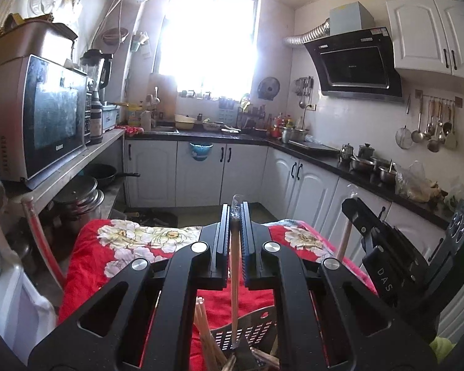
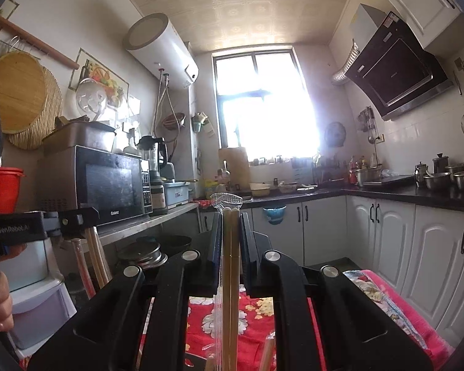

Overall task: Organize utensils
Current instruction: 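Lower the chopsticks into the caddy with the left tool while the right tool lowers its own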

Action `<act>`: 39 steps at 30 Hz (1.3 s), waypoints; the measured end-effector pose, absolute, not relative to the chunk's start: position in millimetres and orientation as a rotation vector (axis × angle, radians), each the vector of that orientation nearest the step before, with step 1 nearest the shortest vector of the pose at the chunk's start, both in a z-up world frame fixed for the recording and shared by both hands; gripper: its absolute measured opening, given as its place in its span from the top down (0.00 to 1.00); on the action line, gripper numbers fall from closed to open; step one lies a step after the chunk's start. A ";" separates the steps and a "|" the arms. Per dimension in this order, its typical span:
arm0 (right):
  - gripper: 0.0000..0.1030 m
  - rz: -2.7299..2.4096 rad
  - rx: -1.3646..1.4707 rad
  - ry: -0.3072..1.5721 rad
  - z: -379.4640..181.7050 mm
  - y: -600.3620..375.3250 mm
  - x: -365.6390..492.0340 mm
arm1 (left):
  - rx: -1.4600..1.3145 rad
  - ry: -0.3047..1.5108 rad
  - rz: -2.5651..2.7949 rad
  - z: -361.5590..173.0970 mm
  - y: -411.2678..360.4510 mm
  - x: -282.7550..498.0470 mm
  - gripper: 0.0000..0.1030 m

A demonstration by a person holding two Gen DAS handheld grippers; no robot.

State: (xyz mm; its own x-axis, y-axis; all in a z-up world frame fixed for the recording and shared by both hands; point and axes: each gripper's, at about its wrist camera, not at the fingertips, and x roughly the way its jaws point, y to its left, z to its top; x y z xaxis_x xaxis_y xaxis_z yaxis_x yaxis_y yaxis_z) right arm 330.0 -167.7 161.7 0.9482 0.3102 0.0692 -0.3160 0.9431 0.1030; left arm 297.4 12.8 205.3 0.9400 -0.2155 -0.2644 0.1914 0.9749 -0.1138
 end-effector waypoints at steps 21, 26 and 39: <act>0.88 0.339 0.126 0.019 114.4 -161.4 335.1 | -0.123 0.363 -0.236 160.3 12.9 307.8 0.97; 0.88 0.348 0.152 0.055 110.9 -166.9 333.0 | -0.129 0.382 -0.241 158.4 12.8 307.0 0.97; 0.67 0.345 0.176 0.107 112.8 -180.4 317.2 | -0.141 0.418 -0.235 154.8 17.6 298.8 0.83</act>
